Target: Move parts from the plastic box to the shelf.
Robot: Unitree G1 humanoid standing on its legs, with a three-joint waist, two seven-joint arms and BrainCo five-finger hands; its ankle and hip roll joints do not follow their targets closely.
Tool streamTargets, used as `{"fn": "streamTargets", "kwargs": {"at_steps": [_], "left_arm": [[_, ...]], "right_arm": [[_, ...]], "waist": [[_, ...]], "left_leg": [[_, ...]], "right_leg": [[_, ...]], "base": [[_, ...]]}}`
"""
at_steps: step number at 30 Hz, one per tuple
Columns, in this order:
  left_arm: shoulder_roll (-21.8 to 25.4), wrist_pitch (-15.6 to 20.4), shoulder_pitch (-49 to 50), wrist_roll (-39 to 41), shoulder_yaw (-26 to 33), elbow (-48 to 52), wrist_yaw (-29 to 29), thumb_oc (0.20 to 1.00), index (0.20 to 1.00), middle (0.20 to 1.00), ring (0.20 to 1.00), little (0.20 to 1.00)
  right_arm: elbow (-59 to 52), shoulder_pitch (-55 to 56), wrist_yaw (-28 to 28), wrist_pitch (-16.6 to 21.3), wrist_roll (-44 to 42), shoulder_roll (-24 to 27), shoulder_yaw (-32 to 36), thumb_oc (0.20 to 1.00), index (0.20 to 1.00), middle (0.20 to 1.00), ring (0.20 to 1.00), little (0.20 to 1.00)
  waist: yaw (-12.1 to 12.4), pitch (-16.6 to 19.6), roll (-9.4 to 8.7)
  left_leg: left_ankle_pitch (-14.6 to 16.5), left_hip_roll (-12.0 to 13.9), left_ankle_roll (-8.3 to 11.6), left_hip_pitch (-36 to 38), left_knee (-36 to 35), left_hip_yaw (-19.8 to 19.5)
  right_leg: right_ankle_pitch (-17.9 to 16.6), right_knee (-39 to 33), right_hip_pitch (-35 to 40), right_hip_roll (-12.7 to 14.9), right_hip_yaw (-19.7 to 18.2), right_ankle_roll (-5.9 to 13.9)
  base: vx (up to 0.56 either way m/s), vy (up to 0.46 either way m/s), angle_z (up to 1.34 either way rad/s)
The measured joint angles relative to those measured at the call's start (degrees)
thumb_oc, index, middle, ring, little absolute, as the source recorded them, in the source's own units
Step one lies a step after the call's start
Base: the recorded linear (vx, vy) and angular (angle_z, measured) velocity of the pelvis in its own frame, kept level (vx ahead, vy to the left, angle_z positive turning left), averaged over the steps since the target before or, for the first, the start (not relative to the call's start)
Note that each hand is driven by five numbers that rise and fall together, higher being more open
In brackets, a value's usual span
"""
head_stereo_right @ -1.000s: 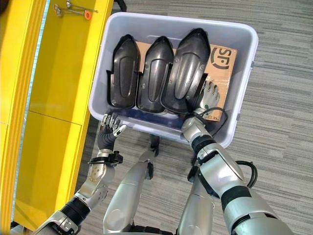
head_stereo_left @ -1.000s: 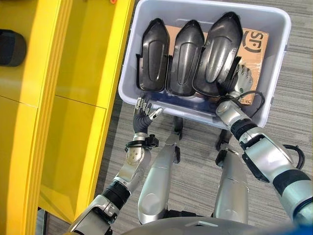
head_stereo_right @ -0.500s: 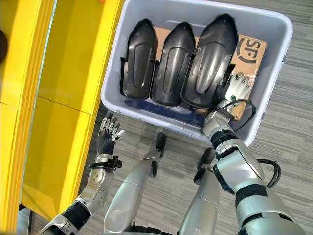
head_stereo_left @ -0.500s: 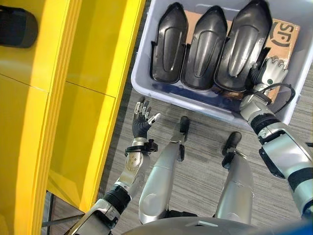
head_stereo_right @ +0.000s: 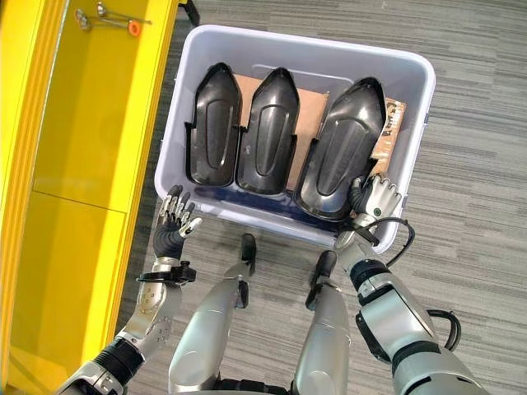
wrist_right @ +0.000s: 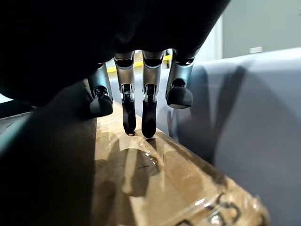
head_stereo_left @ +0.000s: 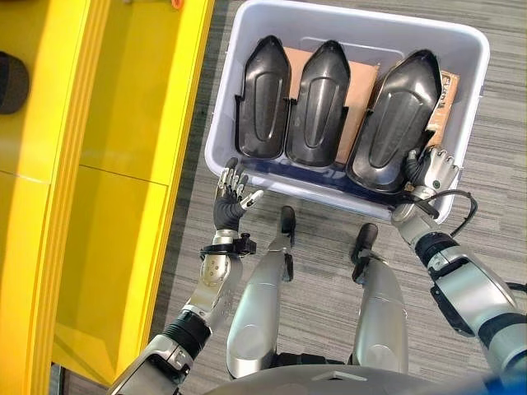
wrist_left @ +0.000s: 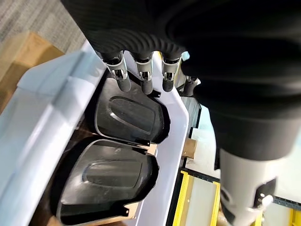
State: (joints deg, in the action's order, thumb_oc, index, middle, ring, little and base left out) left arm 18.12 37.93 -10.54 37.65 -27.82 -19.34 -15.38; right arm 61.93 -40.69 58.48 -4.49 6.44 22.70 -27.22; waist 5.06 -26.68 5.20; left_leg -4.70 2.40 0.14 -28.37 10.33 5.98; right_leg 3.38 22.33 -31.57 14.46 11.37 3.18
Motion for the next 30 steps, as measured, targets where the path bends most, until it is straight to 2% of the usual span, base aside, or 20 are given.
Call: {"fn": "streamTargets", "kwargs": {"at_steps": [3,5,7,9,10,17,22,26,28,30], "left_arm": [[0.1,-0.5,0.2,0.0,2.1,0.1,-0.1,1.0,1.0,1.0,1.0,1.0],[0.4,-0.9,1.3,0.1,4.1,0.7,-1.3,1.0,1.0,1.0,1.0,1.0],[0.5,-1.6,2.4,0.5,6.1,3.1,-1.5,1.0,1.0,1.0,1.0,1.0],[0.5,-2.1,2.5,1.2,6.5,4.4,-2.3,1.0,1.0,1.0,1.0,1.0],[0.4,-3.6,3.0,1.2,6.9,5.0,-2.5,1.0,1.0,1.0,1.0,1.0],[0.1,-6.7,7.4,1.1,7.3,5.2,-3.6,1.0,1.0,1.0,1.0,1.0],[-0.2,-7.9,10.2,1.0,8.3,5.3,-3.6,1.0,1.0,1.0,1.0,1.0],[-0.9,-8.7,12.9,-0.6,8.9,6.9,-3.5,1.0,1.0,1.0,1.0,1.0],[-1.4,-9.6,14.1,-1.4,9.9,7.0,-3.4,1.0,1.0,1.0,1.0,1.0],[-1.6,-10.2,16.0,-1.4,11.1,7.1,-3.8,1.0,1.0,1.0,1.0,1.0]], "right_arm": [[-1.9,3.1,-0.3,2.2,-1.5,0.2,0.2,0.2,0.2,0.2,0.2,0.2],[-9.5,6.9,-1.5,1.7,-1.4,0.8,-0.3,0.2,0.2,0.2,0.2,0.2],[-14.9,10.4,-1.7,2.1,-0.5,0.8,-0.7,0.2,0.2,0.2,0.2,0.2],[-17.1,11.3,-1.7,2.0,-0.5,0.9,-0.5,0.2,0.2,0.2,0.2,0.2],[-20.3,12.3,-1.8,1.6,-0.5,1.1,0.2,0.2,0.2,0.2,0.2,0.2],[-29.1,16.0,-3.5,1.5,2.2,3.2,3.5,0.2,0.2,0.2,0.2,0.2],[-29.7,17.6,-7.7,1.5,2.4,3.2,4.1,0.2,0.2,0.2,0.2,0.2],[-34.8,20.5,-12.6,1.9,2.4,2.8,4.3,0.2,0.2,0.2,0.2,0.2],[-38.0,22.2,-15.3,2.0,1.6,2.7,4.8,0.2,0.2,0.2,0.2,0.2],[-41.0,25.4,-18.0,2.6,1.7,2.4,5.0,0.2,0.2,0.2,0.2,0.2]], "waist": [[-0.2,-0.4,0.27],[-1.1,-2.1,0.33],[-1.8,-2.2,0.34],[-2.1,-2.3,0.36],[-2.5,-2.3,0.39],[-3.0,-1.8,0.33],[-2.5,2.0,0.03],[-2.1,7.1,-1.84],[-2.1,8.0,-2.69],[-2.0,10.4,-3.75]], "left_leg": [[-0.1,0.2,-0.07,3.0,-1.5,1.2],[-0.2,0.3,-0.13,7.2,-2.9,1.8],[-0.2,0.6,-0.04,10.7,-4.7,2.1],[-0.4,1.0,0.19,13.2,-5.9,2.1],[-0.4,1.3,0.26,16.0,-7.5,2.5],[-0.3,2.3,0.91,23.6,-10.4,3.0],[0.0,2.8,1.19,27.6,-12.2,2.7],[0.1,3.2,1.51,30.2,-13.9,2.2],[0.2,3.2,1.83,31.9,-14.5,1.8],[0.8,3.2,2.09,32.6,-14.5,1.6]], "right_leg": [[-0.6,-2.1,2.7,-0.4,-0.6,0.05],[-1.3,-3.8,6.7,-0.8,-1.2,0.66],[-2.1,-6.5,10.5,-1.6,-1.1,0.66],[-2.8,-8.5,13.3,-2.3,-1.1,0.71],[-3.1,-10.3,16.2,-2.8,-0.8,0.75],[-4.0,-15.3,24.5,-4.3,-0.5,0.65],[-4.8,-19.5,30.1,-5.3,1.0,0.64],[-5.5,-23.5,34.3,-6.1,2.2,0.61],[-5.7,-24.9,36.7,-6.3,2.9,0.63],[-5.6,-25.7,37.9,-6.4,3.3,0.61]], "base": [[0.07,-0.003,-0.16],[0.04,-0.081,-0.19],[0.06,-0.067,-0.18],[0.1,-0.029,-0.1],[0.11,-0.019,-0.1],[0.14,-0.021,-0.04],[0.12,-0.048,0.06],[0.1,0.004,0.08],[0.07,0.039,0.09],[0.06,0.054,0.08]]}}
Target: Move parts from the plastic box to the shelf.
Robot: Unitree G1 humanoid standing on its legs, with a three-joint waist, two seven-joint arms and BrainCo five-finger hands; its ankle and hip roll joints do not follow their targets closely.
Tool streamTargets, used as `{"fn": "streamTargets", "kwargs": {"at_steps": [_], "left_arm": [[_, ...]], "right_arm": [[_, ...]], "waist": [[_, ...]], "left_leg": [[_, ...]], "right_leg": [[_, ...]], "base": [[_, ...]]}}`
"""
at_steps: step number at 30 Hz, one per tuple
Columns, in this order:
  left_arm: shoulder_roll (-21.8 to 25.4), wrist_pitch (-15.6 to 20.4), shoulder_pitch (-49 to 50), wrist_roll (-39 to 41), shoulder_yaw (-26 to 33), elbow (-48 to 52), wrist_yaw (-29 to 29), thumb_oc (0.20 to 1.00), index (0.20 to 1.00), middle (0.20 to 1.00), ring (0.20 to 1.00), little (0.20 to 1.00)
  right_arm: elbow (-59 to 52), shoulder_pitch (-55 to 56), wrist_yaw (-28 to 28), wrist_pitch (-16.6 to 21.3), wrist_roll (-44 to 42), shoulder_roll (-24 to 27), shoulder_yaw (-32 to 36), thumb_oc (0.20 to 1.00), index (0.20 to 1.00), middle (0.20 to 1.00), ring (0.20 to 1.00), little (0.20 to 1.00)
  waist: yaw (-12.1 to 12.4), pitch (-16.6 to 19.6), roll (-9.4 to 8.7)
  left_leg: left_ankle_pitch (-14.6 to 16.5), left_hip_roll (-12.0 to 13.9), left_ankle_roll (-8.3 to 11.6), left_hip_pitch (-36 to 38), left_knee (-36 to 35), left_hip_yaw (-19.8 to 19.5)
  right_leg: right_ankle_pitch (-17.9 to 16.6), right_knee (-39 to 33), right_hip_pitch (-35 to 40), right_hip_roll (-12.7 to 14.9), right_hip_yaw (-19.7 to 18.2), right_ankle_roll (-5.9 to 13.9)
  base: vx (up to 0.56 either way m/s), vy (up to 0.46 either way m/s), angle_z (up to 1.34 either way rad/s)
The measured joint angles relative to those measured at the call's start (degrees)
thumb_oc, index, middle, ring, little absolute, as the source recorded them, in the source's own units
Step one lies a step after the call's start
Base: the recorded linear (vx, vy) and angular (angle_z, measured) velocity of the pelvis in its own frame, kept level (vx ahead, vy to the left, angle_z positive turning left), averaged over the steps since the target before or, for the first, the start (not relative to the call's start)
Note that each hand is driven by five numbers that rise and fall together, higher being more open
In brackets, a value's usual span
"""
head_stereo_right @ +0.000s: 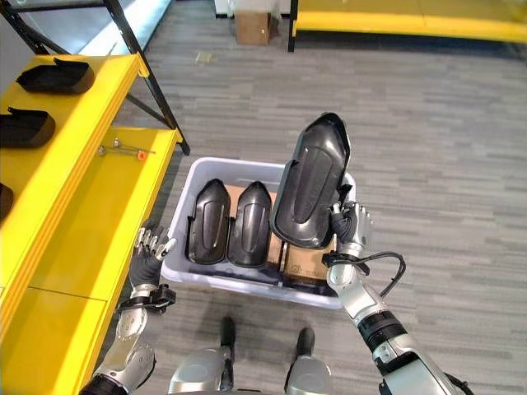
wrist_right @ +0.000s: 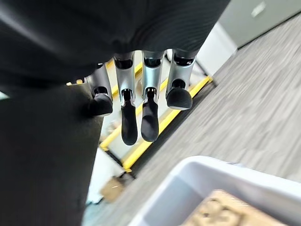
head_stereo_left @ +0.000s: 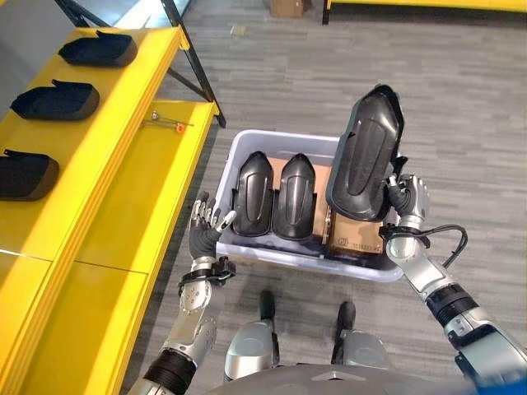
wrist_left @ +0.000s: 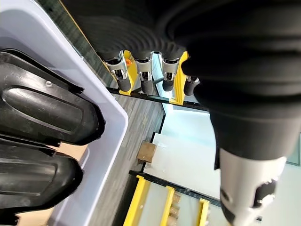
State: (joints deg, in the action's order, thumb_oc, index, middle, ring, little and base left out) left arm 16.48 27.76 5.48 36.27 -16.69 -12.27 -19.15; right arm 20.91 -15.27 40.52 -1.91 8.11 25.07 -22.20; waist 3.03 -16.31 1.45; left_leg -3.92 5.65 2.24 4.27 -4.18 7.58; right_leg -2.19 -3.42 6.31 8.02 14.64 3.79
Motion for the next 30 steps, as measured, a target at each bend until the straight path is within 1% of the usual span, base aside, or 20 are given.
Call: {"fn": "streamTargets", "kwargs": {"at_steps": [1,3,4,10,12,13,15,17,19,20,22,23,24,26,27,28,29,30], "left_arm": [[0.0,-0.3,1.2,-1.0,1.4,0.3,-0.3,1.0,1.0,1.0,1.0,1.0],[0.1,-0.6,1.9,-2.0,2.9,0.6,-1.2,1.0,1.0,1.0,1.0,1.0],[0.1,-1.1,2.4,-2.1,4.6,1.8,-1.3,1.0,1.0,1.0,1.0,1.0],[0.3,-1.5,2.6,-4.5,7.9,3.5,-1.0,1.0,1.0,1.0,1.0,1.0],[0.4,-2.2,2.4,-4.6,8.2,4.5,0.6,1.0,1.0,1.0,1.0,1.0],[0.8,-2.7,2.4,-4.5,8.3,5.0,2.0,1.0,1.0,1.0,1.0,1.0],[1.3,-3.4,2.4,-4.5,8.3,5.6,3.9,1.0,1.0,1.0,1.0,1.0],[2.4,-4.6,2.4,-4.4,8.2,6.0,6.5,1.0,1.0,1.0,1.0,1.0],[2.7,-5.8,2.1,-3.9,8.1,6.2,8.0,1.0,1.0,1.0,1.0,1.0],[2.7,-6.4,1.9,-3.6,7.5,6.1,8.3,1.0,1.0,1.0,1.0,1.0],[2.6,-6.9,1.9,-3.6,7.1,5.9,8.8,1.0,1.0,1.0,1.0,1.0],[2.5,-7.3,1.5,-3.4,7.0,5.9,9.1,1.0,1.0,1.0,1.0,1.0],[2.5,-7.4,1.2,-3.1,6.8,5.8,9.2,1.0,1.0,1.0,1.0,1.0],[2.4,-7.4,0.5,-3.1,5.8,5.5,9.3,1.0,1.0,1.0,1.0,1.0],[1.3,-8.8,-0.6,-3.1,3.7,4.8,9.3,1.0,1.0,1.0,1.0,1.0],[0.9,-9.7,-1.6,-3.1,3.1,4.6,9.3,1.0,1.0,1.0,1.0,1.0],[0.9,-10.1,-2.2,-3.1,2.6,4.6,9.3,1.0,1.0,1.0,1.0,1.0],[0.9,-10.3,-2.4,-3.2,2.0,4.6,9.3,1.0,1.0,1.0,1.0,1.0]], "right_arm": [[-2.2,2.4,-2.8,0.6,0.0,0.0,0.1,0.2,0.2,0.2,0.2,0.2],[-3.9,4.2,-5.7,1.2,0.0,0.0,-0.1,0.2,0.2,0.2,0.2,0.2],[-4.7,5.0,-9.3,1.3,-0.4,0.1,-0.7,0.2,0.2,0.2,0.2,0.2],[-11.2,6.7,-22.6,1.7,-4.8,0.9,-2.5,0.2,0.2,0.2,0.2,0.2],[-12.9,6.7,-26.7,2.5,-7.0,1.0,-2.9,0.2,0.2,0.2,0.2,0.2],[-13.8,6.7,-28.9,3.2,-8.0,0.9,-3.7,0.2,0.2,0.2,0.2,0.2],[-14.9,6.7,-30.8,3.7,-9.4,0.8,-3.9,0.2,0.2,0.2,0.2,0.2],[-16.2,6.9,-32.1,4.1,-10.2,0.8,-3.9,0.2,0.2,0.2,0.2,0.2],[-16.8,7.0,-32.1,4.3,-10.9,0.8,-3.8,0.2,0.2,0.2,0.2,0.2],[-16.6,7.0,-31.7,4.7,-11.5,0.5,-3.8,0.2,0.2,0.2,0.2,0.2],[-16.1,7.0,-31.0,5.2,-12.0,-0.1,-3.7,0.2,0.2,0.2,0.2,0.2],[-14.9,6.9,-30.7,6.3,-12.1,-0.5,-3.7,0.2,0.2,0.2,0.2,0.2],[-14.6,7.0,-30.5,6.5,-12.1,-0.4,-3.6,0.2,0.2,0.2,0.2,0.2],[-14.1,7.6,-29.7,6.7,-12.2,-0.3,-3.2,0.2,0.2,0.2,0.2,0.2],[-14.2,10.0,-28.8,7.0,-12.4,-0.1,-1.6,0.2,0.2,0.2,0.2,0.2],[-14.3,11.6,-28.5,7.2,-12.4,0.0,-0.4,0.2,0.2,0.2,0.2,0.2],[-14.3,12.3,-28.1,7.2,-12.6,0.2,0.2,0.2,0.2,0.2,0.2,0.2],[-14.5,12.6,-27.8,7.2,-12.5,0.6,0.6,0.2,0.2,0.2,0.2,0.2]], "waist": [[0.3,1.1,-0.62],[0.5,1.6,-1.02],[0.6,1.8,-1.28],[2.4,1.9,-1.62],[2.8,2.1,-2.18],[3.2,2.6,-2.94],[3.9,3.1,-3.81],[3.9,3.8,-5.05],[3.5,4.2,-5.77],[2.8,4.7,-6.35],[2.5,5.1,-6.87],[2.3,5.3,-7.14],[2.0,5.3,-7.12],[0.3,5.4,-6.84],[-2.1,5.8,-5.51],[-3.8,6.1,-5.05],[-4.8,6.3,-5.18],[-5.2,6.9,-6.05]], "left_leg": [[0.1,0.0,0.13,0.4,-0.3,-0.1],[0.1,-0.1,0.16,0.8,-0.7,-0.1],[0.1,-0.1,0.15,0.8,-0.7,-0.2],[0.1,-0.2,0.1,0.7,-0.7,-1.0],[0.2,-0.3,0.07,0.6,-0.7,-1.7],[0.2,-0.4,0.03,0.6,-0.8,-1.9],[0.3,-0.6,0.02,0.6,-0.8,-1.9],[0.3,-0.9,-0.03,0.6,-1.1,-1.7],[0.4,-1.2,-0.2,0.6,-1.2,-1.6],[0.6,-1.5,-0.38,0.6,-1.4,-1.5],[0.7,-1.5,-0.44,0.7,-1.4,-0.6],[0.9,-1.3,-0.5,0.7,-1.4,0.3],[0.9,-1.2,-0.55,0.7,-1.4,0.4],[1.0,-1.1,-0.9,0.5,-1.5,-0.5],[-0.2,-0.9,-0.97,0.3,-1.2,-4.1],[-0.7,-0.2,-0.91,-0.6,-1.2,-6.7],[-1.1,-0.1,-0.76,-1.2,-1.2,-8.0],[-1.4,-1.2,-0.59,-1.7,-1.2,-8.7]], "right_leg": [[0.1,-0.3,0.5,0.0,0.2,0.04],[0.0,-0.5,0.8,0.0,0.2,0.08],[0.0,-0.6,0.9,0.0,0.2,0.12],[0.0,-0.7,1.4,0.0,1.0,0.16],[0.0,-1.1,2.0,0.0,1.7,0.16],[0.0,-1.3,2.2,0.1,2.1,0.18],[-0.1,-1.6,2.2,0.2,2.2,0.3],[-0.1,-1.6,2.1,0.5,2.2,0.44],[-0.1,-1.6,2.1,0.8,2.2,0.52],[-0.1,-1.6,2.0,1.1,2.3,0.59],[-0.1,-1.3,1.6,1.3,2.1,0.66],[0.0,0.4,0.2,1.5,1.8,1.02],[0.1,1.3,-0.3,1.5,1.7,1.05],[0.4,4.0,-1.0,1.4,1.2,1.46],[3.7,6.6,-2.0,-0.8,-1.7,1.7],[6.2,6.9,-2.0,-4.1,-5.6,1.24],[6.4,6.8,-2.0,-6.3,-8.5,0.6],[6.7,6.1,-1.8,-7.5,-9.8,-1.91]], "base": [[0.05,0.086,0.02],[0.04,0.095,0.02],[0.03,0.099,0.03],[0.0,0.155,0.06],[0.0,0.197,0.16],[0.0,0.207,0.15],[-0.02,0.181,0.04],[-0.05,0.193,0.0],[-0.04,0.144,-0.01],[-0.05,0.048,-0.02],[-0.05,0.003,-0.17],[-0.03,-0.039,-0.27],[-0.03,-0.063,-0.14],[-0.04,-0.083,0.26],[-0.05,-0.061,0.87],[-0.05,-0.047,1.13],[-0.05,-0.096,1.02],[-0.05,-0.143,0.56]]}}
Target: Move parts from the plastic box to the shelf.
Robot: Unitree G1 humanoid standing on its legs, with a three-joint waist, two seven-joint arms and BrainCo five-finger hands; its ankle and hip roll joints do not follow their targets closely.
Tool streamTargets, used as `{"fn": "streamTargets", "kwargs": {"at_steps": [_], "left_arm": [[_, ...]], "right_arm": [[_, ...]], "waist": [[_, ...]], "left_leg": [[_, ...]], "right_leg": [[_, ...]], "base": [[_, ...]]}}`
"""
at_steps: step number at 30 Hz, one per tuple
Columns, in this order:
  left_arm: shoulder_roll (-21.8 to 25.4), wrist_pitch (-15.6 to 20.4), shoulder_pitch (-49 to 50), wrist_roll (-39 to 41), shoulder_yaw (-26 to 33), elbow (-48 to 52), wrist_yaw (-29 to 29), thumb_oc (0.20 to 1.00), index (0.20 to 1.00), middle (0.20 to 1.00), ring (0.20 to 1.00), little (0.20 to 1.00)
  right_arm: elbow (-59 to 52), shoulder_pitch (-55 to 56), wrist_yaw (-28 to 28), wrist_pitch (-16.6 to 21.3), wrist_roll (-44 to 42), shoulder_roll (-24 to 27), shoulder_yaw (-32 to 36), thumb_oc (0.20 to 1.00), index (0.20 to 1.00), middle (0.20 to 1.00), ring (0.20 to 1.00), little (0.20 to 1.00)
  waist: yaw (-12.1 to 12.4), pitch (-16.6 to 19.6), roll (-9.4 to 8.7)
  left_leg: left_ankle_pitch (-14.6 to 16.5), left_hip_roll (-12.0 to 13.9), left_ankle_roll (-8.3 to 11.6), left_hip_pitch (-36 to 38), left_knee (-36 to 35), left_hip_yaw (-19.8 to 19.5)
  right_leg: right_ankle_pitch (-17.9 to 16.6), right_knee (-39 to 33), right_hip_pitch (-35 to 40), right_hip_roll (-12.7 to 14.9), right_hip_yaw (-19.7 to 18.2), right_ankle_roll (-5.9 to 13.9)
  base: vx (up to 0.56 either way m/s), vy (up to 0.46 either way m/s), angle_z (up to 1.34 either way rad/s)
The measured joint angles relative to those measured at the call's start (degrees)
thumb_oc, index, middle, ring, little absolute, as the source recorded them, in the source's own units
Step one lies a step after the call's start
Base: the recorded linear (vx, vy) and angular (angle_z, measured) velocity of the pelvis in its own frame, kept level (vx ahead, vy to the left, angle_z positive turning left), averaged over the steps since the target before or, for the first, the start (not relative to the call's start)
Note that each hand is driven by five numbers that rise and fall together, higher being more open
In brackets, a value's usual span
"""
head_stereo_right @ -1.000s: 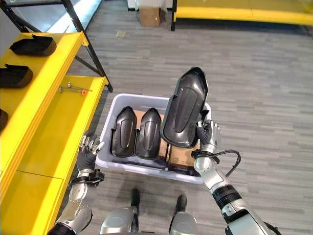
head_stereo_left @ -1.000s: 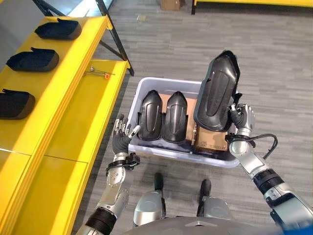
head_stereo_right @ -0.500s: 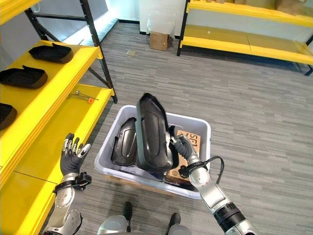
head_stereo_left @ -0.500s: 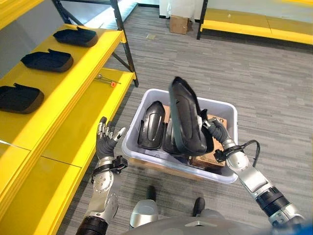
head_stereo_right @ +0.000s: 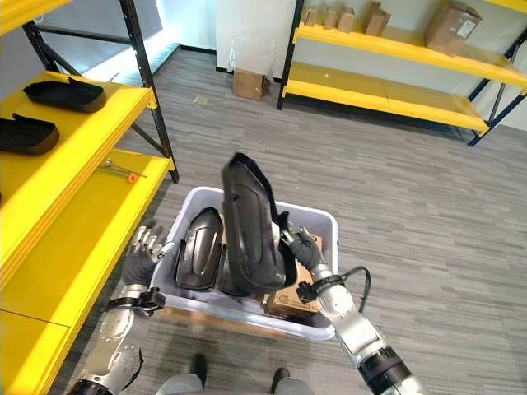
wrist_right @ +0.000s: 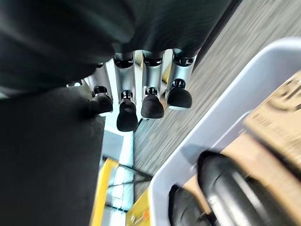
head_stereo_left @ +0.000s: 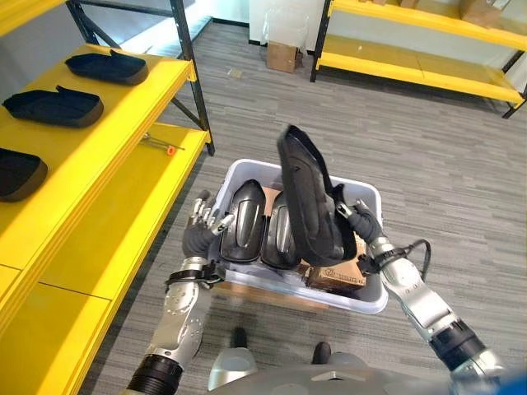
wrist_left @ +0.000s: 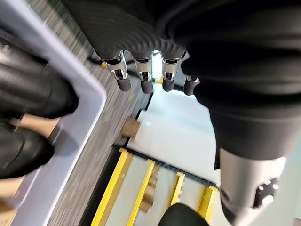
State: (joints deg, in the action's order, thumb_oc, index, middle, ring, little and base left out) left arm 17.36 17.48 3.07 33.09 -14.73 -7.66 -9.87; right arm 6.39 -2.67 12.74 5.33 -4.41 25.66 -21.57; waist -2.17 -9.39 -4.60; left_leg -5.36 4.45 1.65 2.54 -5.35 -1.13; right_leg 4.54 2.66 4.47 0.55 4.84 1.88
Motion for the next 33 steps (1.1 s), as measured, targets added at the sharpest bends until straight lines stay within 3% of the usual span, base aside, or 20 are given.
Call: {"fn": "streamTargets", "kwargs": {"at_steps": [1,3,5,8,10,13,15,17,18,21,22,23,26,27,28,29,30,31,32,33], "left_arm": [[-0.4,-0.6,0.0,0.0,-0.8,-0.4,0.0,1.0,1.0,1.0,1.0,1.0],[-1.1,-1.9,1.2,-0.4,-3.4,-0.7,0.0,1.0,1.0,1.0,1.0,1.0],[-2.4,-2.1,2.6,0.1,-2.6,-0.7,0.1,1.0,1.0,1.0,1.0,1.0],[-2.7,-1.9,4.2,-0.1,-2.6,-0.7,0.5,1.0,1.0,1.0,1.0,1.0],[-2.7,-1.6,5.0,0.0,-2.5,-0.7,0.0,1.0,1.0,1.0,1.0,1.0],[-2.7,-1.6,5.8,0.0,-2.3,-0.7,0.0,1.0,1.0,1.0,1.0,1.0],[-2.9,-1.6,5.0,-0.1,-2.3,-0.9,0.4,1.0,1.0,1.0,1.0,1.0],[-2.8,-1.6,3.9,-0.6,-2.3,-1.6,0.9,1.0,1.0,1.0,1.0,1.0],[-2.8,-1.6,3.6,-0.6,-2.3,-1.7,0.9,1.0,1.0,1.0,1.0,1.0],[-2.8,-1.3,3.5,-0.6,-2.4,-1.8,0.8,1.0,1.0,1.0,1.0,1.0],[-2.8,-1.1,3.6,-0.6,-2.5,-1.8,0.8,1.0,1.0,1.0,1.0,1.0],[-2.8,-0.8,3.6,-0.6,-2.8,-2.1,0.8,1.0,1.0,1.0,1.0,1.0],[-2.5,-0.8,2.5,-0.3,-3.3,-2.1,1.1,1.0,1.0,1.0,1.0,1.0],[-1.9,-0.7,2.1,0.0,-3.3,-1.6,1.3,1.0,1.0,1.0,1.0,1.0],[-2.2,-0.7,1.8,0.0,-3.5,-1.9,1.3,1.0,1.0,1.0,1.0,1.0],[-1.7,-0.7,2.3,0.0,-3.5,-2.0,1.3,1.0,1.0,1.0,1.0,1.0],[-1.0,-0.7,2.9,0.0,-3.6,-2.1,1.4,1.0,1.0,1.0,1.0,1.0],[-0.9,-0.9,3.4,-0.1,-3.6,-2.6,1.9,1.0,1.0,1.0,1.0,1.0],[-1.3,-0.9,3.6,-0.4,-3.9,-2.6,2.6,1.0,1.0,1.0,1.0,1.0],[-1.5,-0.9,3.6,-0.6,-4.3,-2.4,2.7,1.0,1.0,1.0,1.0,1.0]], "right_arm": [[0.0,0.0,0.0,0.0,0.1,0.3,0.7,0.2,0.2,0.2,0.2,0.2],[-0.3,0.8,0.0,0.2,0.7,1.7,2.4,0.2,0.2,0.2,0.2,0.2],[0.2,0.8,0.0,0.2,0.7,3.8,2.0,0.2,0.2,0.2,0.2,0.2],[1.9,0.6,-0.2,0.3,0.9,4.5,1.8,0.2,0.2,0.2,0.2,0.2],[1.9,0.6,-0.7,0.4,1.3,4.7,1.7,0.2,0.2,0.2,0.2,0.2],[1.6,0.9,-1.2,0.6,1.5,4.7,1.0,0.2,0.2,0.2,0.2,0.2],[0.7,2.2,-1.1,0.6,1.9,4.6,0.7,0.2,0.2,0.2,0.2,0.2],[0.1,2.7,-0.8,0.6,2.0,4.2,0.7,0.2,0.2,0.2,0.2,0.2],[-0.1,2.7,-0.8,0.7,2.1,4.2,0.7,0.2,0.2,0.2,0.2,0.2],[-0.7,2.5,-0.8,1.5,2.6,4.2,0.7,0.2,0.2,0.2,0.2,0.2],[-0.7,2.6,-0.8,1.5,2.9,4.3,0.7,0.2,0.2,0.2,0.2,0.2],[-0.6,2.6,-0.7,1.6,2.9,4.5,0.7,0.2,0.2,0.2,0.2,0.2],[-0.6,2.6,-1.1,2.0,3.0,4.4,0.7,0.2,0.2,0.2,0.2,0.2],[-0.8,2.1,-1.5,2.6,3.0,4.2,0.6,0.2,0.2,0.2,0.2,0.2],[-0.7,1.7,-1.7,3.1,3.1,4.6,0.8,0.2,0.2,0.2,0.2,0.2],[-0.2,0.5,-2.2,3.0,3.1,3.9,0.7,0.2,0.2,0.2,0.2,0.2],[-0.4,0.2,-2.6,3.1,3.1,3.2,0.8,0.2,0.2,0.2,0.2,0.2],[-0.7,0.6,-2.8,3.1,3.1,3.6,0.7,0.2,0.2,0.2,0.2,0.2],[-1.0,0.9,-3.1,3.1,3.1,4.8,0.5,0.2,0.2,0.2,0.2,0.2],[-1.0,0.8,-3.1,3.1,3.1,5.4,0.6,0.2,0.2,0.2,0.2,0.2]], "waist": [[0.1,0.5,0.13],[0.0,1.3,4.47],[0.3,1.5,6.63],[2.5,1.8,8.28],[3.4,1.5,8.49],[3.2,0.0,7.98],[2.1,-1.2,6.01],[1.3,-2.3,3.93],[1.3,-2.5,3.59],[1.3,-2.6,3.55],[1.1,-2.3,4.31],[0.6,-2.2,4.92],[-1.1,-2.3,4.44],[-0.8,-1.0,4.01],[-1.5,-0.6,4.92],[0.2,-1.1,4.35],[0.7,-1.2,4.23],[-0.3,-1.4,3.6],[-1.8,-1.1,4.34],[-1.9,-0.7,5.24]], "left_leg": [[-0.1,-0.4,0.08,-0.1,0.0,0.0],[-1.4,-0.3,0.11,-1.7,0.0,-1.5],[-1.9,0.0,0.53,-2.0,0.3,-2.3],[-1.7,1.8,1.69,-3.1,1.2,-2.7],[-0.9,2.8,2.37,-4.6,1.7,-2.8],[1.4,3.7,1.1,-5.9,2.1,-0.7],[5.6,4.3,-0.13,-6.1,2.6,6.8],[4.0,3.7,1.41,-5.4,3.0,15.1],[3.8,3.7,1.74,-5.0,3.7,15.8],[3.5,4.2,1.31,-2.0,6.6,18.5],[0.5,4.1,0.03,0.5,7.7,19.3],[-1.3,4.4,0.16,0.9,7.9,19.4],[-2.8,1.7,-2.12,0.2,6.9,19.7],[-4.7,0.2,0.36,0.4,1.5,19.2],[-4.5,0.3,1.41,-0.1,-0.2,18.8],[-0.2,2.2,-1.39,-0.3,4.1,24.5],[1.3,3.3,-0.38,0.7,5.8,26.4],[1.7,4.3,0.75,2.1,6.8,29.0],[-0.5,5.2,0.95,3.1,6.6,28.7],[-0.1,4.5,1.82,3.5,5.4,28.3]], "right_leg": [[-0.1,-0.7,0.5,0.1,-0.1,-1.91],[-1.7,-3.7,1.0,-0.8,0.3,-1.75],[-2.2,-5.4,2.0,-1.0,1.1,-1.69],[-2.3,-5.6,1.5,-3.1,1.7,-2.27],[-2.2,-4.6,0.0,-3.8,1.9,-2.99],[-2.1,-3.8,0.0,-4.2,4.3,-4.14],[-2.5,-4.3,0.6,-1.6,9.1,-5.78],[-3.2,-6.0,2.1,1.8,13.2,-6.07],[-3.2,-6.0,2.2,2.6,14.0,-6.03],[-3.0,-5.8,2.8,5.1,16.6,-4.37],[-2.6,-5.4,3.8,5.6,17.6,-3.12],[-1.8,-4.2,4.1,5.6,18.2,-2.0],[0.6,-0.5,3.3,7.7,17.5,0.21],[-0.6,-4.0,2.5,6.8,16.4,-1.27],[-1.9,-6.3,3.5,6.4,18.0,-1.44],[-3.7,-7.5,3.6,6.9,18.1,-1.1],[-4.1,-7.4,4.1,7.8,18.5,-0.65],[-4.2,-7.4,5.5,9.2,20.4,0.02],[-3.9,-6.5,6.5,10.2,22.4,1.35],[-4.0,-5.9,6.5,10.6,23.2,1.88]], "base": [[-0.1,-0.214,0.44],[-0.13,-0.228,0.31],[-0.1,-0.165,0.18],[-0.15,-0.196,0.12],[-0.08,-0.112,0.07],[-0.08,-0.083,0.38],[-0.12,0.01,0.97],[-0.09,0.04,1.04],[-0.07,0.071,0.74],[-0.01,0.111,0.57],[-0.08,0.148,0.54],[-0.07,0.165,0.85],[-0.1,0.242,1.03],[-0.06,0.153,1.21],[-0.1,0.408,0.75],[-0.06,0.326,0.32],[-0.09,0.476,0.21],[-0.05,0.301,0.78],[-0.06,0.362,0.96],[-0.06,0.394,0.98]]}}
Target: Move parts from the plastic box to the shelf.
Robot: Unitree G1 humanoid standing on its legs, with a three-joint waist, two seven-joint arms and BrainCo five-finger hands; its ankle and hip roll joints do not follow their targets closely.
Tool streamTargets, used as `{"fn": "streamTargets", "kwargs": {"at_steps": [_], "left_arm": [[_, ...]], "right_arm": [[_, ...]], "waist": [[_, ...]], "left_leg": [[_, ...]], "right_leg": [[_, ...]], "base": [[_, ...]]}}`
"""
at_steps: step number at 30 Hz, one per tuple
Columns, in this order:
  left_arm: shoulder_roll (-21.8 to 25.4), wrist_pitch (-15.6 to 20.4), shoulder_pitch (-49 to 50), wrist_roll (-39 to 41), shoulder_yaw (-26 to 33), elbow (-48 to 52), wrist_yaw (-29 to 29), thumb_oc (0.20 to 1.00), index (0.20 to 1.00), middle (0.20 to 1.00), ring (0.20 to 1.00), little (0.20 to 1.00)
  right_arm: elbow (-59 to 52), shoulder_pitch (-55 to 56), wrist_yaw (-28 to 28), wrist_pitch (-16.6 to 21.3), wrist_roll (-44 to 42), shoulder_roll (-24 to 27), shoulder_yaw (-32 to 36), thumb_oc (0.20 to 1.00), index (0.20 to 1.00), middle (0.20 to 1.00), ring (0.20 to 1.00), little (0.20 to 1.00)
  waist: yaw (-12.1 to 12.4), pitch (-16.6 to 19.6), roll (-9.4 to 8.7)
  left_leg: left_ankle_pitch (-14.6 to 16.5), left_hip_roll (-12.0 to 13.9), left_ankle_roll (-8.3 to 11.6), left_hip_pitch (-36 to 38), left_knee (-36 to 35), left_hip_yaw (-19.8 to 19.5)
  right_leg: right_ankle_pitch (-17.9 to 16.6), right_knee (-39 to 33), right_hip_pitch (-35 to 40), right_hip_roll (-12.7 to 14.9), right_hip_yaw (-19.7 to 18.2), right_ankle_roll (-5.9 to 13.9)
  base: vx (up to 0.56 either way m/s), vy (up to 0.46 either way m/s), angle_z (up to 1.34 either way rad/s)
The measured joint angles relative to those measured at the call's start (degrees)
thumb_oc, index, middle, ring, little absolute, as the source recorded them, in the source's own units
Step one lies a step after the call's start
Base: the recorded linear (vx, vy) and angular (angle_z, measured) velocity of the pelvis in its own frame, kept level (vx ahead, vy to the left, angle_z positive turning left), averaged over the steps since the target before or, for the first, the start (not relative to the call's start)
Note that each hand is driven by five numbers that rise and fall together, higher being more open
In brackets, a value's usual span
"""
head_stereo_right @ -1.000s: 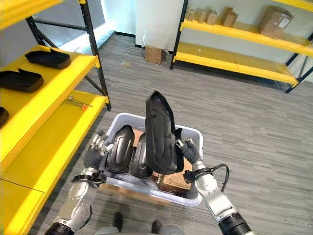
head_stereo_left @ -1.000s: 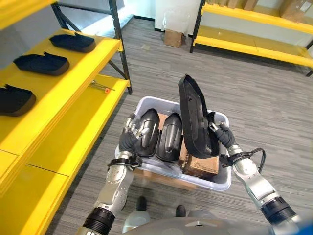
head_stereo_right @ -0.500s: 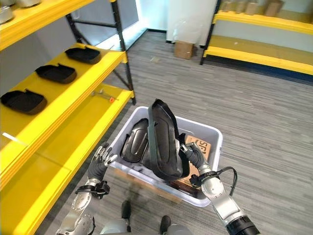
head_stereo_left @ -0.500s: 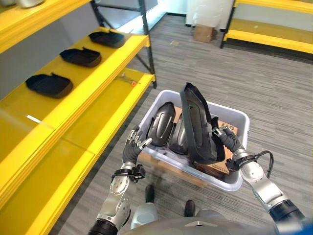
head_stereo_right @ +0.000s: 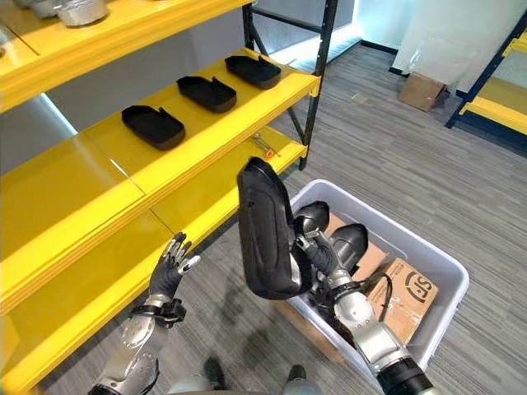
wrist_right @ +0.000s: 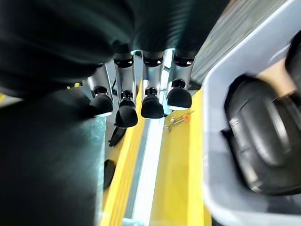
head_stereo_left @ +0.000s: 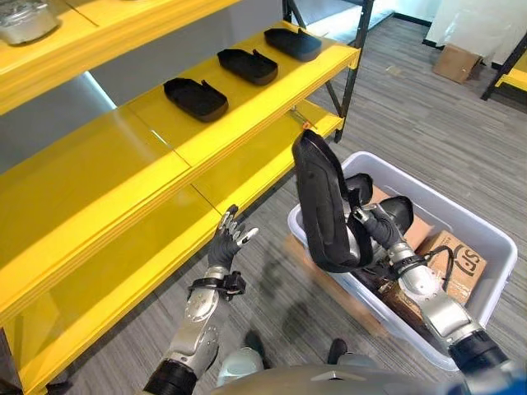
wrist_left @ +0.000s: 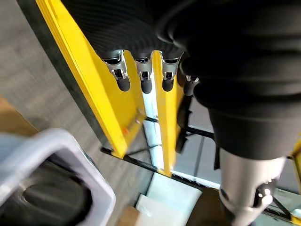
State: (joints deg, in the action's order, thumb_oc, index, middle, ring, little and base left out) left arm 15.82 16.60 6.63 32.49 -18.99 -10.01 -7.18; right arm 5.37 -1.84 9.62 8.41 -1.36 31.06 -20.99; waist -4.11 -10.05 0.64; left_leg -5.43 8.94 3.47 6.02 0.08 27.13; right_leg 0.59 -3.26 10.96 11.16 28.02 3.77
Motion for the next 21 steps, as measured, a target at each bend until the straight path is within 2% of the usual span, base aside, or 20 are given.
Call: {"fn": "streamTargets", "kwargs": {"at_steps": [1,4,5,7,10,13,17,19,20,21], "left_arm": [[0.7,0.0,-0.2,-0.1,-0.5,0.9,0.4,1.0,1.0,1.0,1.0,1.0],[1.5,0.0,-1.3,-0.5,-0.5,1.2,0.5,1.0,1.0,1.0,1.0,1.0],[1.7,0.0,-1.3,-0.5,-0.5,1.3,0.4,1.0,1.0,1.0,1.0,1.0],[2.8,-0.1,-0.6,-0.5,0.0,1.3,0.2,1.0,1.0,1.0,1.0,1.0],[4.9,-0.1,0.4,-0.5,1.2,1.5,-0.2,1.0,1.0,1.0,1.0,1.0],[6.1,-0.1,1.0,-0.6,3.1,1.5,-0.2,1.0,1.0,1.0,1.0,1.0],[6.0,0.0,1.2,-3.0,3.3,1.4,0.9,1.0,1.0,1.0,1.0,1.0],[5.9,0.0,1.2,-3.8,3.3,1.4,0.9,1.0,1.0,1.0,1.0,1.0],[5.9,0.0,1.0,-4.0,3.3,1.4,1.0,1.0,1.0,1.0,1.0,1.0],[5.6,0.0,0.6,-4.0,3.3,1.4,1.0,1.0,1.0,1.0,1.0,1.0]], "right_arm": [[-0.1,0.0,0.1,0.0,0.0,0.2,0.0,0.2,0.2,0.2,0.2,0.2],[0.0,-0.5,-0.3,-0.1,-0.1,-2.4,-0.5,0.2,0.2,0.2,0.2,0.2],[0.0,-0.6,-0.4,-0.1,-0.1,-2.5,-1.3,0.2,0.2,0.2,0.2,0.2],[0.0,-0.7,-0.7,-0.1,-0.1,-4.0,-2.7,0.2,0.2,0.2,0.2,0.2],[-0.1,-0.8,-0.9,-0.1,-0.1,-4.2,-4.3,0.2,0.2,0.2,0.2,0.2],[0.0,-0.6,-0.4,-0.1,-0.1,-5.1,-4.5,0.2,0.2,0.2,0.2,0.2],[0.0,-0.7,0.4,-0.2,-0.1,-6.0,-4.5,0.2,0.2,0.2,0.2,0.2],[0.0,-1.2,0.5,-0.2,0.0,-6.1,-4.6,0.2,0.2,0.2,0.2,0.2],[0.0,-1.5,0.7,-0.2,0.0,-6.1,-4.8,0.2,0.2,0.2,0.2,0.2],[-0.1,-1.5,0.8,-0.2,0.0,-6.1,-4.8,0.2,0.2,0.2,0.2,0.2]], "waist": [[-0.1,0.0,-0.18],[1.7,0.1,-0.69],[2.0,0.1,-0.76],[4.2,0.1,-0.78],[6.0,0.3,-1.16],[7.3,0.4,-1.84],[8.2,0.3,-1.96],[8.5,0.0,-1.8],[8.1,-0.3,-1.56],[7.9,-0.5,-1.39]], "left_leg": [[0.2,-1.5,-0.1,0.6,-1.9,0.8],[1.9,-4.8,-2.77,0.9,-4.4,0.5],[2.1,-5.4,-3.05,1.0,-5.0,0.0],[3.0,-7.1,-4.44,0.9,-5.1,-2.1],[3.1,-7.9,-5.72,0.8,-5.3,-4.8],[2.6,-8.7,-6.33,-0.4,-5.4,-7.1],[2.2,-9.7,-7.75,-0.9,-5.4,-9.6],[2.6,-9.9,-8.23,-1.1,-5.4,-10.6],[2.8,-9.9,-8.72,-0.9,-5.7,-12.4],[2.1,-9.6,-9.81,-1.2,-5.5,-13.8]], "right_leg": [[-0.6,0.4,0.4,1.1,1.2,0.91],[-1.0,2.3,0.9,3.8,3.1,1.57],[-1.0,2.7,1.1,4.5,3.4,1.58],[-0.9,5.5,1.1,6.7,3.8,1.8],[-0.8,8.0,1.0,7.7,3.9,2.34],[-2.0,8.3,2.0,8.1,4.2,4.22],[-2.6,15.4,-0.1,10.4,4.2,4.27],[-4.0,19.8,-1.8,11.7,3.0,4.31],[-3.9,24.3,-4.2,12.5,1.3,5.05],[-1.2,25.1,-5.4,10.8,-1.4,5.75]], "base": [[-0.05,0.378,0.65],[-0.03,0.463,0.69],[-0.01,0.37,0.56],[-0.03,0.432,0.59],[-0.04,0.339,0.47],[-0.07,0.364,0.42],[-0.04,0.339,0.42],[0.01,0.157,0.31],[0.06,0.095,0.4],[0.09,0.078,0.75]]}}
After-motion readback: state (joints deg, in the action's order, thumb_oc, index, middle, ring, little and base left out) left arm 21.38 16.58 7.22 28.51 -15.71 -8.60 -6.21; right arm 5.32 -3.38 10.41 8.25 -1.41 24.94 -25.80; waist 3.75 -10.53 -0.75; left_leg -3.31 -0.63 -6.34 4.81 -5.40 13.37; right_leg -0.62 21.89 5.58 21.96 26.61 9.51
